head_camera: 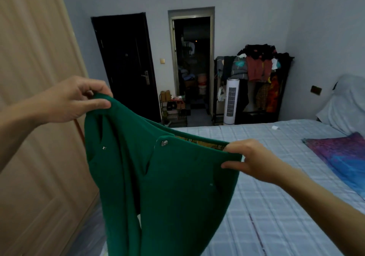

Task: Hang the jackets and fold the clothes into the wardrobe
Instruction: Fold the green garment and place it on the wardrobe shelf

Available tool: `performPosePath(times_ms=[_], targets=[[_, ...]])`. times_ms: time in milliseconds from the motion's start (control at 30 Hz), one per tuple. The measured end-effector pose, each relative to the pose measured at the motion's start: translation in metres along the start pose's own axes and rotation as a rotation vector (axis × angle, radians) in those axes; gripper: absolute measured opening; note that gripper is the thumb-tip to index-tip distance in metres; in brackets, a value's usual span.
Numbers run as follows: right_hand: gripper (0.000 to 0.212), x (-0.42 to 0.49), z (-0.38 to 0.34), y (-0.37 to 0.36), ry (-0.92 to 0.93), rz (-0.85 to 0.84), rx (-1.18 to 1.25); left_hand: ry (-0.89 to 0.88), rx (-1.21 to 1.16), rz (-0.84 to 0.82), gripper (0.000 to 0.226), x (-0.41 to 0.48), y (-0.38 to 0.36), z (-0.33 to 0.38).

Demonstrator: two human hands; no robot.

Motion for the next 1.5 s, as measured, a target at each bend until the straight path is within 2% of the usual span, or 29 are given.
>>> performPosePath(times_ms=[67, 167, 200, 367, 433, 567, 667, 833, 967, 1033, 1133, 1267, 1333, 1400, 1500], targets=[[0.018, 0.002, -0.001, 0.016, 0.035, 0.017, -0.115, -0.025, 0.14, 0.024, 0.042, -0.004, 0.001, -0.003], [0.013, 0.005, -0.004, 0.029, 0.01, 0.015, -0.26, -0.111, 0.382, 0.015, 0.009, -0.003, -0.002, -0.006], [0.012, 0.005, -0.005, 0.032, -0.004, 0.022, -0.306, -0.154, 0.438, 0.015, 0.007, -0.002, -0.002, -0.005], [0.008, 0.005, -0.017, 0.053, -0.045, 0.175, -0.454, -0.317, 0.634, 0.039, 0.015, 0.007, 0.0, 0.009], [0.007, 0.008, -0.026, 0.064, -0.004, 0.256, -0.473, -0.371, 0.702, 0.059, 0.019, 0.011, 0.001, 0.016], [0.004, 0.009, -0.047, 0.086, 0.112, 0.279, -0.524, -0.473, 0.708, 0.124, 0.03, 0.017, 0.009, 0.031], [0.017, 0.007, -0.066, 0.11, 0.182, 0.309, -0.503, -0.45, 0.702, 0.254, 0.026, 0.021, 0.03, 0.03], [0.02, 0.021, -0.091, 0.162, 0.124, 0.363, -0.515, -0.334, 0.737, 0.448, 0.006, 0.036, 0.069, 0.037], [0.01, 0.048, -0.104, 0.201, 0.082, 0.389, -0.584, -0.32, 0.868, 0.507, 0.013, 0.076, 0.099, 0.062], [0.007, 0.063, -0.093, 0.216, 0.016, 0.4, -0.603, -0.288, 0.864, 0.558, 0.018, 0.093, 0.111, 0.069], [0.012, 0.063, -0.057, 0.224, -0.118, 0.41, -0.613, -0.283, 0.81, 0.601, 0.017, 0.099, 0.108, 0.066], [0.025, 0.037, -0.007, 0.211, -0.309, 0.273, -0.581, -0.359, 0.802, 0.472, 0.011, 0.101, 0.067, 0.05], [0.024, 0.026, 0.006, 0.202, -0.365, 0.24, -0.585, -0.401, 0.801, 0.344, 0.02, 0.102, 0.044, 0.04], [0.019, 0.021, 0.008, 0.197, -0.32, 0.282, -0.58, -0.439, 0.838, 0.214, 0.022, 0.1, 0.023, 0.027], [0.007, 0.017, -0.002, 0.196, -0.184, 0.413, -0.519, -0.353, 0.868, 0.049, 0.014, 0.093, 0.003, 0.005]])
Point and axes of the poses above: each hand's wrist, its own x-axis towards the middle knuckle, its own y-axis out of the back of the hand, z = x × y, the point moved 5 cm from there along x, towards the middle knuckle, and after that the axes turned 14 degrees about x, right-handed, at the moved point
